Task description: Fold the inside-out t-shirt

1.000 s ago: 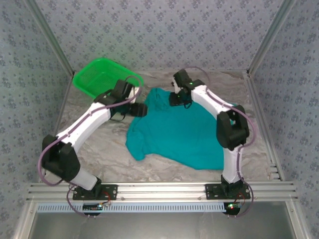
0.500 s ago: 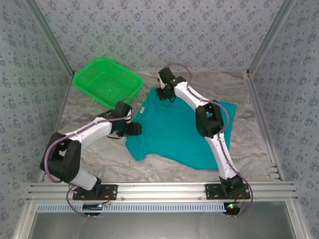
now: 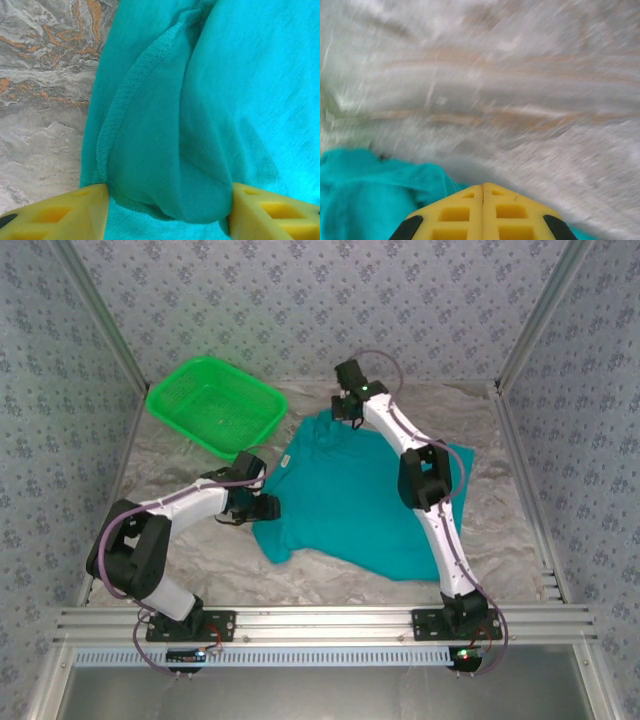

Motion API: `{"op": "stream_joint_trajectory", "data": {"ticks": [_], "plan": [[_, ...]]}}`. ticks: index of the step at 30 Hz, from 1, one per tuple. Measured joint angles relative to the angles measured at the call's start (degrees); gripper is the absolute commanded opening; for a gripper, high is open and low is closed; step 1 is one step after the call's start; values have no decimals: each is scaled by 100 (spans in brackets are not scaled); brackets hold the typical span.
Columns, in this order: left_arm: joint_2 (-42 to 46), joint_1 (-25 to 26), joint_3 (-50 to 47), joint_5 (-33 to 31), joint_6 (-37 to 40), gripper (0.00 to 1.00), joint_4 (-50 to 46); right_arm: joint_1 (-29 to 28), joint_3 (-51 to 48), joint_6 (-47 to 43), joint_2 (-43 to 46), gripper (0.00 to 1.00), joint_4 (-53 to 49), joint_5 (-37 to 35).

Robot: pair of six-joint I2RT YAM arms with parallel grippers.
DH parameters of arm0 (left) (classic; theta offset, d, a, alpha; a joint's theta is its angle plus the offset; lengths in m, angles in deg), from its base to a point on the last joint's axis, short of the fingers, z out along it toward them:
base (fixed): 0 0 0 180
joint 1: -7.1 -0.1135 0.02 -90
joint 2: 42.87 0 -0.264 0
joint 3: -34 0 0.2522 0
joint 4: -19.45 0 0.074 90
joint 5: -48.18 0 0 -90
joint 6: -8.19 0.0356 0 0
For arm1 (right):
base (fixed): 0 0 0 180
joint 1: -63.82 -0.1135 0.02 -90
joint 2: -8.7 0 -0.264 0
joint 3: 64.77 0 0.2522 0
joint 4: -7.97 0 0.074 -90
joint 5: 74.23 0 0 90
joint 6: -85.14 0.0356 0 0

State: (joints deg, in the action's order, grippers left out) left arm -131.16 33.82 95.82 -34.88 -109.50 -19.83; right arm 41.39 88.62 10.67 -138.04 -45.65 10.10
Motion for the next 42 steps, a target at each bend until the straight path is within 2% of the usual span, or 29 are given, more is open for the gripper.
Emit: {"op": "stream_joint_trajectory", "data": {"ticks": [2,3,4,5,9,12,16,20,24,27,29,31,33,37,40,42], "plan": [[7,0,-2,-17,13,64,-22,251,358,208,-146,0,35,-59],[15,0,-2,-17,15,64,-35,361,474,321,-210,4,63,-63],[35,0,-2,-15,17,65,-44,511,590,474,-282,14,94,-57],[63,0,-7,-15,20,65,-59,645,649,629,-339,18,111,-52],[245,0,-31,-13,17,66,-192,1182,682,1189,-496,25,107,282],[494,0,-105,-13,17,67,-293,1440,634,1259,-518,32,13,457],[942,0,-337,-13,-11,68,-398,1261,107,730,-243,44,-17,651],[1279,0,-581,68,-101,69,-514,487,26,-33,-166,52,-46,879],[1279,0,-616,186,-201,68,-540,-317,214,-525,-214,52,-72,841],[1244,0,-616,256,-262,68,-529,-669,549,-719,-363,46,-55,675],[1154,-11,-616,291,-302,67,-518,-693,667,-737,-450,41,-35,494],[1069,-11,-616,293,-332,67,-507,-592,706,-673,-527,40,7,306],[1014,-11,-616,297,-350,67,-505,-446,710,-531,-605,50,48,151],[925,-11,-616,295,-352,67,-463,-127,710,-258,-750,52,50,-94],[844,-11,-616,295,-352,67,-461,7,710,-96,-782,46,76,-94],[811,-11,-616,295,-350,67,-461,33,710,-20,-791,26,133,-24]]}}
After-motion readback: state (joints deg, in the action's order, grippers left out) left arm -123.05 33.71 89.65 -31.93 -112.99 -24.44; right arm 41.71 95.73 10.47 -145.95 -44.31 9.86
